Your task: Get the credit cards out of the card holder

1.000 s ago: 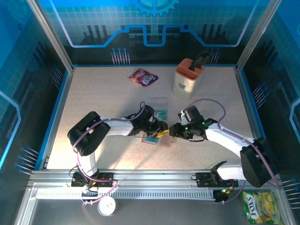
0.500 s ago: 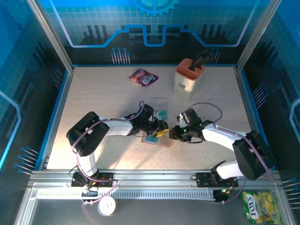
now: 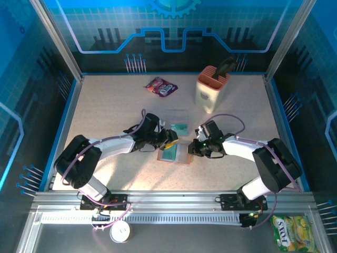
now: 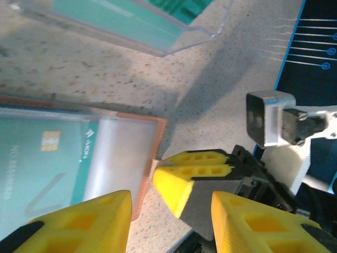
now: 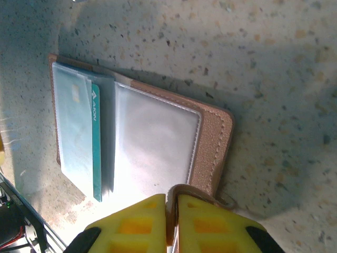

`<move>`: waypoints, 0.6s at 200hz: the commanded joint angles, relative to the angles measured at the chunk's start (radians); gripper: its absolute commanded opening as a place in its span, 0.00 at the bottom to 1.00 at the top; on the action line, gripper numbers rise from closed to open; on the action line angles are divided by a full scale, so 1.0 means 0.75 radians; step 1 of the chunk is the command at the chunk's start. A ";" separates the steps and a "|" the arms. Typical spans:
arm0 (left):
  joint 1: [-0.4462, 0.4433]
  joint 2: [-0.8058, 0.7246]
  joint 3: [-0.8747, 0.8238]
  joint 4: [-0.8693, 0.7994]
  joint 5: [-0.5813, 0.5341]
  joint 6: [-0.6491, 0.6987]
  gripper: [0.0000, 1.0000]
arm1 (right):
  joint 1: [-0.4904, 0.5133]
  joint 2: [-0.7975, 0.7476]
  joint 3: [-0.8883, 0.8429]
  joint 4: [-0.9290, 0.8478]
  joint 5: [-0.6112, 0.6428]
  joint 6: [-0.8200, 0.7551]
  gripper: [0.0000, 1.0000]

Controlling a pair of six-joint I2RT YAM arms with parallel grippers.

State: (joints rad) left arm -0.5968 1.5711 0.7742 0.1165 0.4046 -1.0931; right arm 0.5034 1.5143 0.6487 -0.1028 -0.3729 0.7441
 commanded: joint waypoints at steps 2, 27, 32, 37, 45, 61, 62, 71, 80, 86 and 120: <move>0.017 -0.062 -0.047 -0.105 -0.048 0.050 0.45 | -0.021 0.043 0.048 0.032 -0.044 -0.047 0.12; 0.029 -0.086 -0.086 -0.112 -0.072 0.050 0.45 | -0.025 0.067 0.077 0.052 -0.094 -0.088 0.12; 0.031 -0.087 -0.094 -0.109 -0.074 0.049 0.45 | -0.027 0.071 0.084 0.046 -0.095 -0.097 0.12; 0.030 -0.089 -0.101 -0.109 -0.077 0.050 0.45 | -0.027 0.071 0.090 0.040 -0.094 -0.105 0.12; 0.031 -0.091 -0.110 -0.110 -0.081 0.049 0.45 | -0.031 0.071 0.094 0.030 -0.094 -0.116 0.12; 0.034 -0.101 -0.127 -0.114 -0.092 0.053 0.44 | -0.049 0.059 0.095 0.002 -0.084 -0.137 0.12; 0.033 -0.102 -0.128 -0.114 -0.093 0.054 0.44 | -0.049 0.057 0.095 0.000 -0.083 -0.137 0.12; 0.035 -0.105 -0.134 -0.129 -0.103 0.060 0.42 | -0.062 0.043 0.094 -0.025 -0.067 -0.143 0.12; 0.037 -0.110 -0.136 -0.152 -0.116 0.067 0.41 | -0.078 0.029 0.091 -0.054 -0.052 -0.145 0.12; 0.040 -0.112 -0.135 -0.170 -0.126 0.073 0.40 | -0.089 0.018 0.090 -0.078 -0.041 -0.147 0.13; 0.050 -0.142 -0.144 -0.243 -0.175 0.111 0.36 | -0.134 -0.027 0.086 -0.200 0.052 -0.191 0.14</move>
State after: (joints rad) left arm -0.5705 1.5021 0.6834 0.0029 0.3176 -1.0500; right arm 0.4316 1.5314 0.7017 -0.1543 -0.3931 0.6456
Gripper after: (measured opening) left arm 0.366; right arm 0.142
